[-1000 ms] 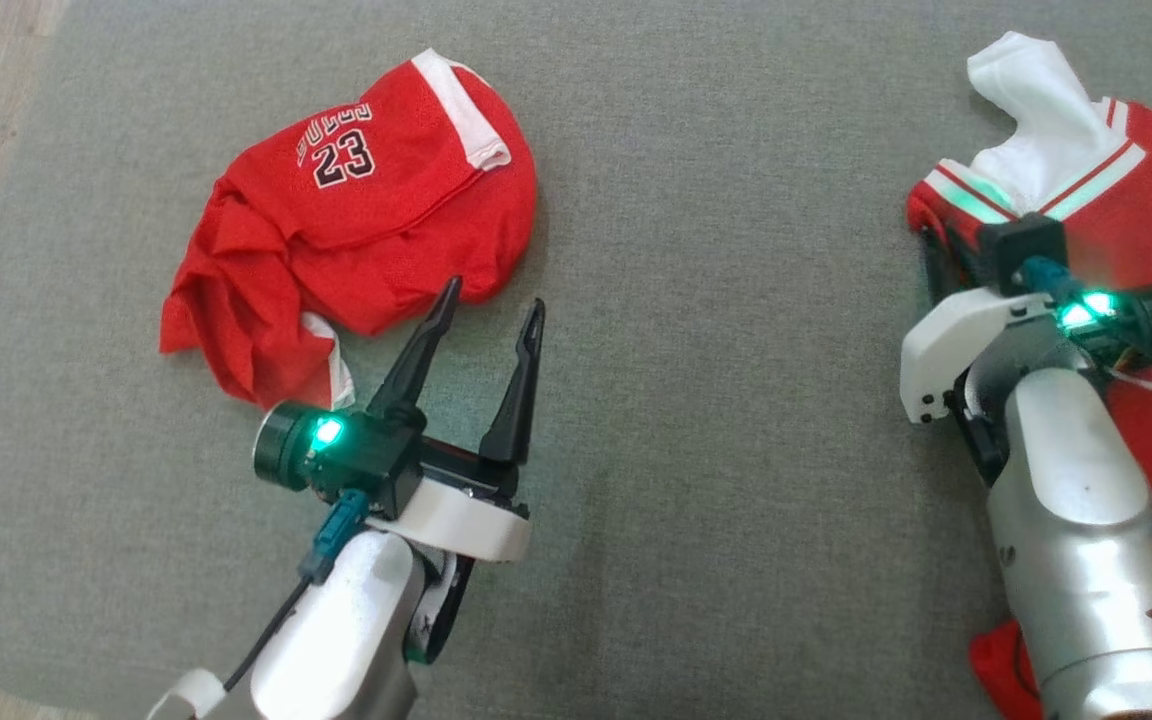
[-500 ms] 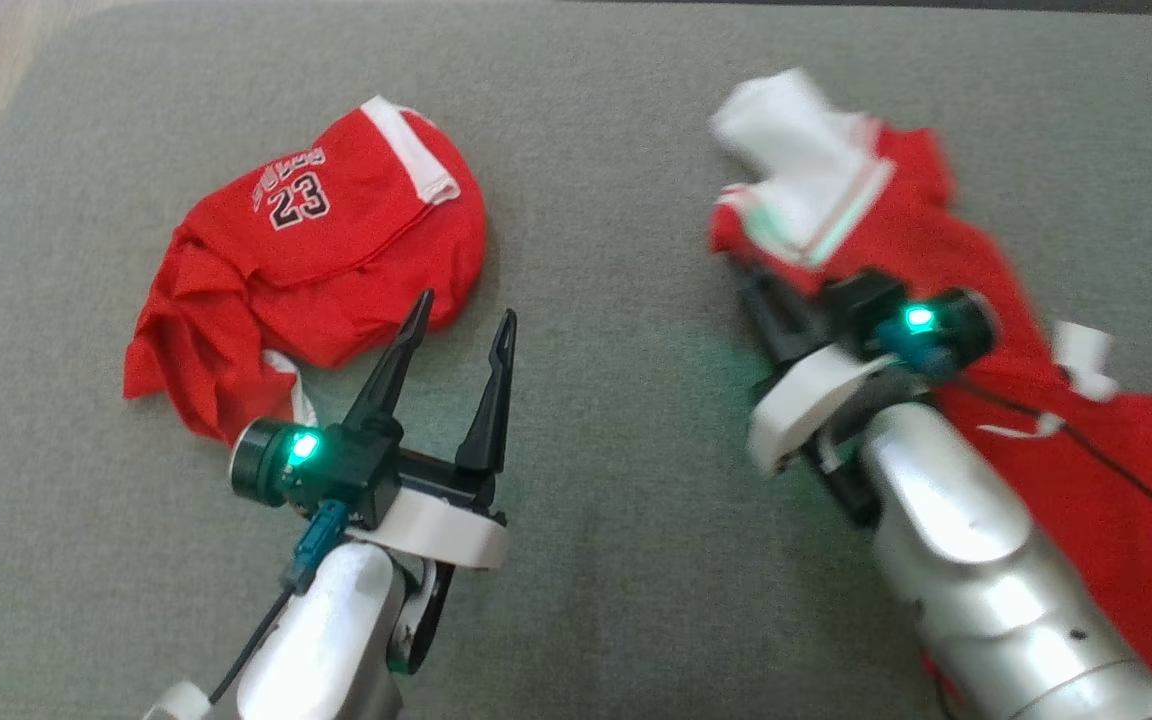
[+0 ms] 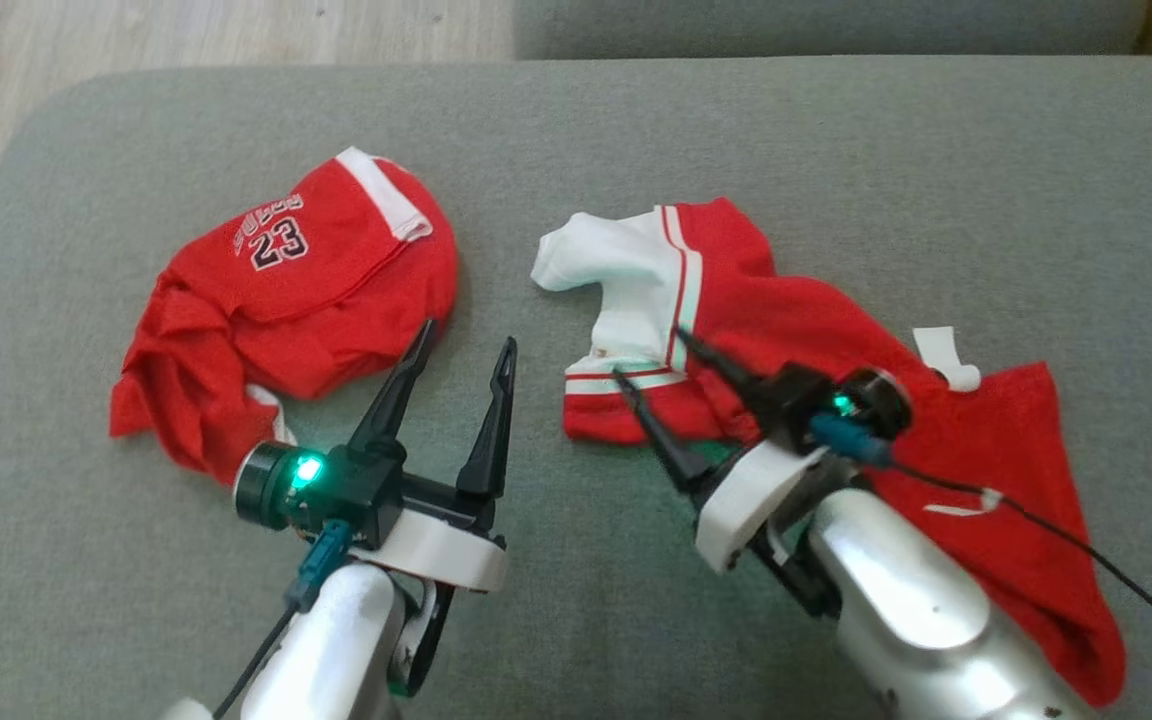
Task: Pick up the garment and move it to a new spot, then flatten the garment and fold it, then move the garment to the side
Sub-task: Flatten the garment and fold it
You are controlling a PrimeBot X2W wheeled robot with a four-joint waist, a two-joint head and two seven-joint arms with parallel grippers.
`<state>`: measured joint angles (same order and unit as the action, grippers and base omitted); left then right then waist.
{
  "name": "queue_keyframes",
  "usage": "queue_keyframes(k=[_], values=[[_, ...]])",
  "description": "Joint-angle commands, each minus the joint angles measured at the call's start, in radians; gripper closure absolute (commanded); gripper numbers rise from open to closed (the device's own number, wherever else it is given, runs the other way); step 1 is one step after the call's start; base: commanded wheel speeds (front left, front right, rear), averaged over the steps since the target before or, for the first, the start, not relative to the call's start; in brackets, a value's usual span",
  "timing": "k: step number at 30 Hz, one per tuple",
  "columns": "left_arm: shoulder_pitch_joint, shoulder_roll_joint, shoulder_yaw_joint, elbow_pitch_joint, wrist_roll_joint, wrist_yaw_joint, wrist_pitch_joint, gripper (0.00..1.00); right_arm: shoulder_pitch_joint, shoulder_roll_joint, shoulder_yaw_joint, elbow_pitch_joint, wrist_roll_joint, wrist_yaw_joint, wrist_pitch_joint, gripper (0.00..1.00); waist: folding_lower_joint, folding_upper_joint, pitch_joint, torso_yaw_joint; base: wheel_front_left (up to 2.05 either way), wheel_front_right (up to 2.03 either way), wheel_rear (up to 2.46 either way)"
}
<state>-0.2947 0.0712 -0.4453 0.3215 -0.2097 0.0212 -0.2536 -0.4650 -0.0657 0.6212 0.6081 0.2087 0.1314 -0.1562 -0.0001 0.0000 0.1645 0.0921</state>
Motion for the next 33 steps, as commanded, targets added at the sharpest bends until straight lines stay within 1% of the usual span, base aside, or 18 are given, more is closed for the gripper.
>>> queue_keyframes(k=[1,4,7,10,11,15,17,20,24,26,29,33], values=[[-0.019,0.0,0.045,-0.03,0.013,-0.002,-0.008,0.0,0.003,0.009,-0.027,-0.056,0.011,-0.001,-0.027,0.0,0.0001,0.0,-0.014,-0.016,0.0,0.0,0.0],[-0.016,0.0,0.054,-0.036,0.015,-0.002,-0.008,0.0,0.031,-0.008,-0.119,-0.111,0.012,-0.001,-0.049,0.0,0.0001,0.0,-0.027,-0.036,0.0,0.0,0.0],[-0.01,-0.001,0.062,-0.047,0.016,-0.003,-0.008,0.0,0.076,-0.024,-0.25,-0.164,-0.011,-0.001,-0.06,0.0,0.0001,0.0,-0.038,-0.059,0.0,0.0,0.0],[-0.002,-0.002,0.067,-0.057,0.018,-0.003,-0.008,0.0,0.141,-0.022,-0.397,-0.195,-0.047,-0.001,-0.056,0.0,0.0001,0.0,-0.044,-0.081,0.0,0.0,0.0],[-0.002,-0.002,0.067,-0.057,0.018,-0.003,-0.008,0.0,0.141,-0.022,-0.397,-0.195,-0.047,-0.001,-0.056,0.0,0.0001,0.0,-0.044,-0.081,0.0,0.0,0.0],[0.009,-0.005,0.067,-0.064,0.021,-0.006,-0.008,0.0,0.231,-0.004,-0.551,-0.227,-0.098,-0.001,-0.043,0.0,0.0001,0.0,-0.046,-0.106,0.0,0.0,0.0],[0.015,-0.006,0.07,-0.066,0.022,-0.006,-0.008,0.0,0.27,0.006,-0.59,-0.244,-0.103,-0.001,-0.038,0.0,0.0001,0.0,-0.043,-0.119,0.0,0.0,0.0],[0.02,-0.007,0.075,-0.068,0.024,-0.008,-0.008,0.0,0.302,0.013,-0.62,-0.27,-0.104,-0.001,-0.036,0.0,0.0001,0.0,-0.035,-0.134,0.0,0.0,0.0],[0.013,-0.008,0.079,-0.071,0.03,-0.014,-0.008,0.0,0.292,0.015,-0.642,-0.307,-0.079,-0.001,-0.028,0.0,0.0001,0.0,-0.017,-0.136,0.0,0.0,0.0],[0.007,-0.008,0.08,-0.073,0.033,-0.017,-0.008,0.0,0.273,0.015,-0.659,-0.316,-0.085,-0.001,-0.013,0.0,0.0001,0.0,-0.005,-0.134,0.0,0.0,0.0],[-0.002,-0.01,0.076,-0.069,0.037,-0.022,-0.008,0.0,0.241,0.015,-0.709,-0.304,-0.114,-0.001,0.028,0.0,0.0001,0.0,0.012,-0.125,0.0,0.0,0.0],[-0.016,-0.012,0.07,-0.062,0.04,-0.026,-0.008,0.0,0.196,0.015,-0.778,-0.232,-0.14,-0.001,0.098,0.0,0.0001,0.0,0.038,-0.106,0.0,0.0,0.0]])
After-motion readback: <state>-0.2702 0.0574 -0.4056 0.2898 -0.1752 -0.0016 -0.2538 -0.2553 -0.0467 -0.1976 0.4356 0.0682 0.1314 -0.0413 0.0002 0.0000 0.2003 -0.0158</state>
